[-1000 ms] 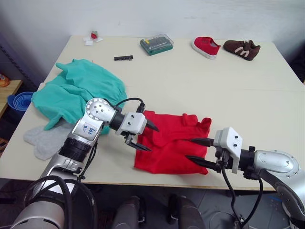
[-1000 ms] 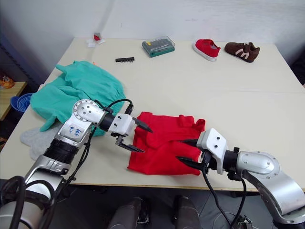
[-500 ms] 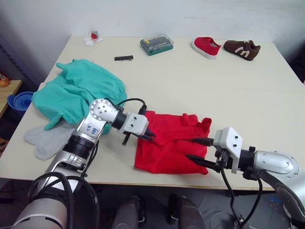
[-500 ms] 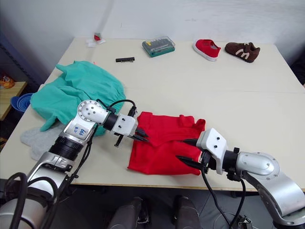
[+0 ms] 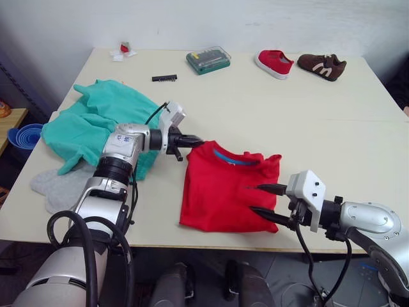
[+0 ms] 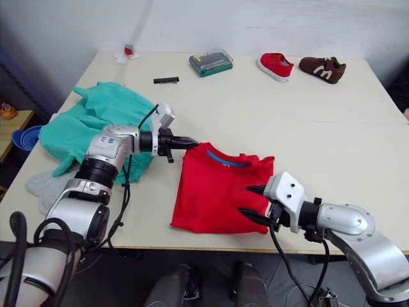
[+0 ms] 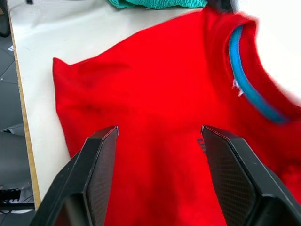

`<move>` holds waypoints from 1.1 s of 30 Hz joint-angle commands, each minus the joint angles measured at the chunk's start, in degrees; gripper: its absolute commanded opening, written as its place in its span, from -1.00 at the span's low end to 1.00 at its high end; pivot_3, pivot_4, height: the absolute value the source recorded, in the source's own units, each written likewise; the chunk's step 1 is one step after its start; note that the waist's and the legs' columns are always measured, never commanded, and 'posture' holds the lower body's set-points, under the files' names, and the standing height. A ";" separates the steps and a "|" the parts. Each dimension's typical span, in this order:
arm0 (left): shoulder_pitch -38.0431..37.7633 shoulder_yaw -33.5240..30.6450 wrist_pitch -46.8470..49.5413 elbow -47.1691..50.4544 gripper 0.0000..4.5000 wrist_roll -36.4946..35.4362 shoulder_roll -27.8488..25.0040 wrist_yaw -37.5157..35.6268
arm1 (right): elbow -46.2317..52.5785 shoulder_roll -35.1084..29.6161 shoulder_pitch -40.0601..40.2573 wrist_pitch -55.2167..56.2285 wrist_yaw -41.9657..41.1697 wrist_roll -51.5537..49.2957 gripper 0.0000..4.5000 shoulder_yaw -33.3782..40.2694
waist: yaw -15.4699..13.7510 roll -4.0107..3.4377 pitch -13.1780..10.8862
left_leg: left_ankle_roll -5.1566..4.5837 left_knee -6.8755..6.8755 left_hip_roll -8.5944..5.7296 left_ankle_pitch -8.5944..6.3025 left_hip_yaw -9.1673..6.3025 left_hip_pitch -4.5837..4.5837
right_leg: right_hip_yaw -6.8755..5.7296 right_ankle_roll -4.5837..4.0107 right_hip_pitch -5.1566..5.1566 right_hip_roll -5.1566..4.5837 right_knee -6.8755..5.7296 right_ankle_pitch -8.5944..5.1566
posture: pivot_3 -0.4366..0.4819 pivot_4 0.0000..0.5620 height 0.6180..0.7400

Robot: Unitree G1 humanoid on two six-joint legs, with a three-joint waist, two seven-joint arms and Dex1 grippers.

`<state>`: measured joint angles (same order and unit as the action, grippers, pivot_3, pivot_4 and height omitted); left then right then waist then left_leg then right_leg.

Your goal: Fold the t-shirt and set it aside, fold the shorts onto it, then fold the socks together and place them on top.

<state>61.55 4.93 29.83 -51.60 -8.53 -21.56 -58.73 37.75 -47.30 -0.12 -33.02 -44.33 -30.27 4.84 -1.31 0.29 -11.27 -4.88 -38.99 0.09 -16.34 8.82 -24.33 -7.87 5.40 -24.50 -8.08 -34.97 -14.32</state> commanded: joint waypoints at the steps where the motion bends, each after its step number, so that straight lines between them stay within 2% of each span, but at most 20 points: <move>1: 0.17 -0.39 1.88 -0.15 -0.99 0.94 -0.04 2.22 | 0.54 0.75 -0.52 0.57 0.45 0.11 0.27 0.45 | 0.00 0.04 -0.02 | 0.01 0.00 0.00 0.00 0.00 0.00 | 0.01 0.00 0.00 -0.01 0.00 0.00 | -0.05 -0.47 1.00; 5: -0.21 -1.89 4.48 0.96 -0.99 -0.14 0.50 3.46 | -0.14 1.44 -1.40 0.15 0.91 0.14 0.27 0.06 | -0.06 0.05 -0.03 | 0.05 -0.01 -0.02 -0.03 0.00 0.00 | 0.03 -0.01 0.00 -0.10 0.10 0.00 | -0.05 -0.47 1.00; 6: -0.31 -2.67 4.83 1.66 -0.90 -0.78 0.51 3.65 | -0.56 1.71 -1.90 -0.14 1.18 0.04 0.27 -0.05 | -0.03 0.05 -0.02 | 0.11 -0.01 -0.01 -0.06 0.00 0.00 | 0.03 -0.01 -0.01 -0.10 0.10 0.00 | -0.05 -0.47 1.00; 9: -0.57 -4.45 5.12 3.78 -0.59 -2.34 0.24 3.20 | -1.31 2.36 -2.68 -0.74 1.76 -0.20 0.27 0.19 | 0.01 0.05 -0.03 | 0.26 -0.01 -0.01 -0.14 0.00 0.01 | 0.05 -0.01 -0.04 -0.11 0.07 0.00 | -0.05 -0.47 1.00; 14: -0.66 -7.42 6.17 8.22 0.12 -5.22 -1.17 2.02 | -1.71 2.84 -3.23 -1.77 1.75 -0.91 0.27 0.53 | 0.05 0.04 -0.03 | 0.40 0.00 0.00 -0.21 0.00 0.01 | 0.05 -0.03 -0.05 -0.10 0.06 -0.01 | -0.05 -0.47 1.00; 16: -1.39 -8.85 5.86 12.14 0.39 -7.40 -2.86 -0.78 | -1.62 3.04 -3.48 -2.00 1.86 -0.85 0.27 0.46 | 0.06 0.05 -0.03 | 0.44 0.00 0.00 -0.23 0.00 0.01 | 0.05 -0.03 -0.05 -0.10 0.07 -0.01 | -0.05 -0.47 1.00; 18: -3.82 -8.26 5.58 19.75 0.66 -9.53 -5.04 -5.48 | -1.47 3.19 -3.68 -2.25 2.01 -0.84 0.27 0.45 | 0.28 0.04 -0.02 | 0.47 0.01 0.00 -0.24 0.01 0.00 | 0.05 -0.03 -0.06 -0.09 0.06 -0.01 | -0.05 -0.47 1.00; 20: -9.47 -4.51 3.74 31.24 0.96 -10.51 -7.85 -11.52 | -1.29 3.19 -3.70 -2.15 2.01 -0.50 0.27 0.20 | 0.56 0.03 -0.02 | 0.52 0.02 0.00 -0.27 0.01 0.02 | 0.06 -0.05 -0.07 -0.08 0.04 -0.03 | -0.05 -0.47 1.00; 21: -12.89 -2.32 2.67 37.33 0.98 -10.51 -8.91 -13.42 | -1.20 3.29 -3.77 -2.15 1.94 -0.38 0.27 -0.31 | 0.69 0.01 -0.01 | 0.55 0.03 0.00 -0.27 0.01 0.05 | 0.07 -0.07 -0.05 -0.08 0.02 -0.04 | -0.05 -0.47 1.00; 23: -17.63 -0.43 1.65 45.72 0.94 -11.71 -9.45 -14.86 | -1.34 3.63 -4.10 -2.07 2.03 0.09 0.27 -1.34 | 1.12 -0.03 0.02 | 0.60 0.10 -0.02 -0.30 0.03 0.17 | 0.13 -0.10 0.00 -0.09 0.00 -0.05 | -0.05 -0.47 1.00; 25: -20.99 1.14 2.67 50.95 0.74 -12.43 -8.41 -13.50 | -2.33 4.55 -5.01 -1.83 2.79 1.18 0.10 -2.91 | 0.89 -0.02 0.01 | 0.59 0.07 -0.02 -0.29 0.02 0.15 | 0.11 -0.13 0.02 -0.10 0.01 -0.07 | -0.05 -0.47 1.00; 27: -23.24 3.14 0.55 52.86 0.46 -10.75 -8.25 -12.87 | -3.10 5.29 -5.96 -1.60 3.29 2.00 -0.13 -4.04 | 0.79 -0.02 0.01 | 0.57 0.00 -0.03 -0.28 0.02 0.12 | 0.12 -0.13 0.03 -0.11 0.02 -0.07 | -0.05 -0.47 1.00; 30: -26.19 7.67 -7.62 51.18 0.03 -4.84 -8.80 -11.68 | -5.29 7.92 -8.53 -1.93 5.23 3.15 -0.62 -5.65 | 0.87 -0.03 0.02 | 0.60 0.01 -0.02 -0.25 0.05 0.13 | 0.14 -0.11 0.04 -0.12 0.08 -0.06 | -0.05 -0.47 1.00; 32: -27.00 8.93 -9.00 48.96 -0.27 -3.36 -8.13 -10.27 | -6.85 9.16 -9.85 -1.80 5.95 5.68 -0.94 -9.02 | 1.07 -0.03 0.02 | 0.62 0.04 0.00 -0.24 0.05 0.15 | 0.15 -0.12 0.00 -0.11 0.05 -0.06 | -0.05 -0.47 1.00; 33: -27.13 9.14 -9.36 48.11 -0.41 -3.06 -7.82 -9.78 | -7.41 9.49 -10.22 -1.71 6.12 6.62 -1.00 -10.22 | 1.18 -0.03 0.02 | 0.63 0.07 0.02 -0.24 0.05 0.15 | 0.15 -0.12 -0.02 -0.11 0.05 -0.06 | -0.05 -0.47 1.00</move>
<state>34.73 13.89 22.19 -3.09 -12.62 -29.61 -69.52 30.17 -38.41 -9.96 -35.31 -38.75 -24.88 -3.83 -0.13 0.26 -11.25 -4.24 -38.90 0.13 -16.58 8.87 -24.19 -7.72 5.26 -24.54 -8.18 -34.92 -14.39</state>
